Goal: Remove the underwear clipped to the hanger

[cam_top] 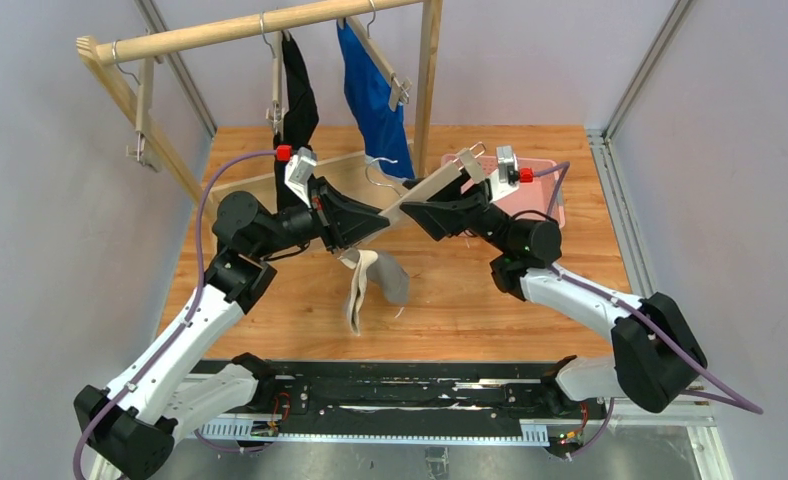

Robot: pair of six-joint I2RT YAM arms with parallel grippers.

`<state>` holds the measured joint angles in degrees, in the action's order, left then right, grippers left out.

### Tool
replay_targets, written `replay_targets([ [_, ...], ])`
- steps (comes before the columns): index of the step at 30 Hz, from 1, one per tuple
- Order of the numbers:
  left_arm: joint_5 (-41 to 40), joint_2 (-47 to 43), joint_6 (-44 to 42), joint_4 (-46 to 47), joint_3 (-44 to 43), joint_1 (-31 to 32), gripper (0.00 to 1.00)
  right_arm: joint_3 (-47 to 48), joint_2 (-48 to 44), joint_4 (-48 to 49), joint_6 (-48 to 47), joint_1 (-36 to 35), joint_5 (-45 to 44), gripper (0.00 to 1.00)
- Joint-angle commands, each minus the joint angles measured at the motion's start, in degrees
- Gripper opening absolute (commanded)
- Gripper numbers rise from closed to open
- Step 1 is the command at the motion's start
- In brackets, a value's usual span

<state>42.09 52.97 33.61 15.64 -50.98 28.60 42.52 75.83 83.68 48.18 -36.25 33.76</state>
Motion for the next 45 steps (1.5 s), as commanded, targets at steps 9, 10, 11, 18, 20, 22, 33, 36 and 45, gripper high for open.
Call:
replay_targets([
  [9,-0.87,-0.93,1.64,6.07,2.52,1.13,0.0,2.71,1.17,3.42,-2.55,-1.67,-0.67,0.25],
  [10,-0.99,-1.0,1.57,6.07,2.67,1.18,0.0,2.47,0.74,3.38,-2.9,-1.68,-0.71,0.17],
  [11,-1.19,-1.02,1.7,6.07,2.79,1.18,0.0,2.28,0.35,3.28,-3.22,-1.7,-0.73,0.05],
  [18,-2.34,-0.59,2.18,6.11,3.49,1.14,0.11,1.74,-0.99,2.59,-3.97,-1.71,-1.27,0.01],
  [20,-2.53,-0.93,1.56,5.4,3.6,1.16,0.18,1.38,-1.57,2.34,-4.6,-1.7,-1.32,0.01],
  [22,-2.63,-1.64,0.64,4.86,3.78,1.18,0.4,1.21,-1.86,2.53,-4.76,-1.69,-1.24,0.01],
  [33,-10.46,-8.29,-9.11,-8.22,3.37,1.13,0.81,1.09,-3.32,1.98,-3.39,-1.71,-0.76,0.01],
  [36,-10.63,-9.59,-9.98,-8.79,4.08,1.11,0.82,1.44,-4.11,1.55,-2.98,-1.69,-0.13,0.01],
  [45,-7.91,-9.9,-9.01,-7.61,5.9,1.12,0.75,1.17,-7.23,-1.63,-4.45,-1.65,0.03,0.01],
])
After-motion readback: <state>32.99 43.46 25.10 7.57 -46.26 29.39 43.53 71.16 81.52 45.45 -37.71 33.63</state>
